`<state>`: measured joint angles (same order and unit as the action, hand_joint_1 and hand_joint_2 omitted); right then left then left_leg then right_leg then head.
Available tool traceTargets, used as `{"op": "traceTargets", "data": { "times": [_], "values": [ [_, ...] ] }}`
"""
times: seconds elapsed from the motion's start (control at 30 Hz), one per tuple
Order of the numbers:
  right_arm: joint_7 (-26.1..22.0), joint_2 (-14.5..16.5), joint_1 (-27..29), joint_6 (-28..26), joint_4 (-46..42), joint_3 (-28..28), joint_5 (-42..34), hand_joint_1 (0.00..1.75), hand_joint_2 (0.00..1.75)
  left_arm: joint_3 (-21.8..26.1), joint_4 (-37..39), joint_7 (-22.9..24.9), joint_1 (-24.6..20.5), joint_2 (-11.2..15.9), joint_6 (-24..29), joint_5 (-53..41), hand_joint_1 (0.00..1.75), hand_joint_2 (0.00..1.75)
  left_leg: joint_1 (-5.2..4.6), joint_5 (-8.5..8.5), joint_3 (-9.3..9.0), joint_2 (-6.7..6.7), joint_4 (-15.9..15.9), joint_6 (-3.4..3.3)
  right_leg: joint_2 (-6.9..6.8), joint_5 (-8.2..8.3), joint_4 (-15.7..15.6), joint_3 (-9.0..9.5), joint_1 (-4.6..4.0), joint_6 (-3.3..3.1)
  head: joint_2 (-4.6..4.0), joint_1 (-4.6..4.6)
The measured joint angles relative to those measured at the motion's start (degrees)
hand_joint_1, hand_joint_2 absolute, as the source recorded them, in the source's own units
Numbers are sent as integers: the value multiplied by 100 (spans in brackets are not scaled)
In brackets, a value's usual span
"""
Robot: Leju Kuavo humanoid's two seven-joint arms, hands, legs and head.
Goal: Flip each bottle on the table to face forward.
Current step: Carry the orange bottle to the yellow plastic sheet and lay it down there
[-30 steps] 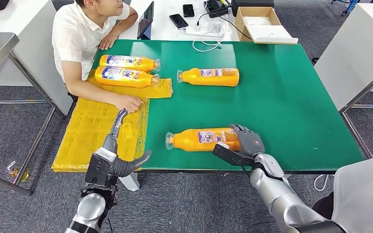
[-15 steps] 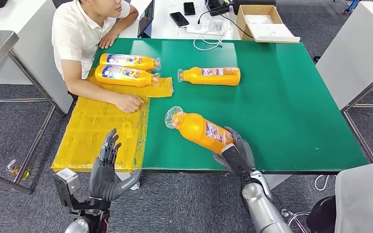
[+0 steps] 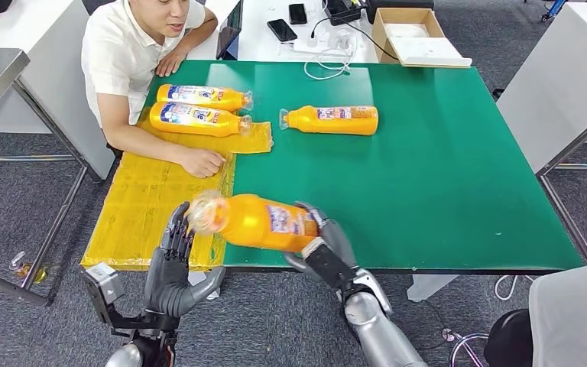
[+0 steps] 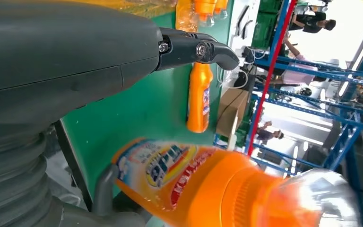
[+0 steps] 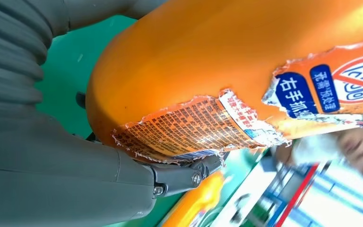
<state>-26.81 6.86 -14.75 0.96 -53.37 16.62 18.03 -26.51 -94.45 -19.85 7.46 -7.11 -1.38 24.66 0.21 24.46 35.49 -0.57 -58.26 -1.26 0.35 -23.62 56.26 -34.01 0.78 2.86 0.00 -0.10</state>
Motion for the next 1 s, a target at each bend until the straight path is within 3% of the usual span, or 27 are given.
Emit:
{"op": "traceTargets", "data": {
  "times": [0.5, 1.0],
  "values": [
    [167, 255, -315, 50, 161, 1023, 3, 175, 175, -185, 252, -28, -245, -96, -76, -132, 0, 175, 0, 0, 1, 1, 0, 0, 0, 0, 0, -3, 0, 0, 0, 1],
    [187, 374, -662, 174, 674, 1364, -268, 175, 175, -194, 198, -190, -294, -113, -673, 99, 1, 175, 0, 0, 2, 0, 0, 0, 0, 0, 0, -3, 0, 0, 0, 1]
  ]
}}
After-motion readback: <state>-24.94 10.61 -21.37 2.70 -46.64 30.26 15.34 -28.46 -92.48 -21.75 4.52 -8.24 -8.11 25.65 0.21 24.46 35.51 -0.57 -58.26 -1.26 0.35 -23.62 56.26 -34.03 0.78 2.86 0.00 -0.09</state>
